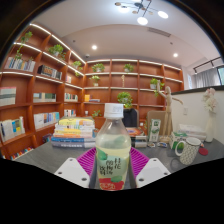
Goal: Pour water
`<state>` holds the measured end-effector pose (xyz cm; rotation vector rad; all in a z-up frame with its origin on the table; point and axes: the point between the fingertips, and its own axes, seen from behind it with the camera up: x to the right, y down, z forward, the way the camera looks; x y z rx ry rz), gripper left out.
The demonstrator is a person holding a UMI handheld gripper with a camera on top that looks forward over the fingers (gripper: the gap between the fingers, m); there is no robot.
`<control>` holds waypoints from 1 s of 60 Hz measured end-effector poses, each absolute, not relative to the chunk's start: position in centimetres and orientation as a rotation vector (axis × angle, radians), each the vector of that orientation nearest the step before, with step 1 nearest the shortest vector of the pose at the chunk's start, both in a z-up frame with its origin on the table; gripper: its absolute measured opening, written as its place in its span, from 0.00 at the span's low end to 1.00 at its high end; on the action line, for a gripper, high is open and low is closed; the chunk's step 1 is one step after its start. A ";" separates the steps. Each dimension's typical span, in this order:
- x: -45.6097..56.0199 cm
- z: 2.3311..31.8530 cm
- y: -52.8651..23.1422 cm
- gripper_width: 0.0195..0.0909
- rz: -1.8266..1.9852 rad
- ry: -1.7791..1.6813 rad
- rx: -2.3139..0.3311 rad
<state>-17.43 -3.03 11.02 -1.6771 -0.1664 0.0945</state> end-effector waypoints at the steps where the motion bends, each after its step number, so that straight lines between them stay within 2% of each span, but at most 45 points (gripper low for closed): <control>1: -17.4 11.0 -3.1 0.37 0.098 -0.164 -1.678; 9: -16.9 11.2 -3.0 0.23 0.132 -0.142 -1.652; 24: -14.8 10.8 -2.8 0.23 0.200 -0.069 -1.708; 43: -5.1 14.2 0.0 0.23 0.714 0.620 -1.671; 56: 0.3 14.4 3.0 0.23 1.096 1.030 -1.479; 58: 1.0 15.4 2.1 0.24 1.161 1.108 -1.447; 60: 1.5 14.8 3.3 0.23 1.214 1.154 -1.407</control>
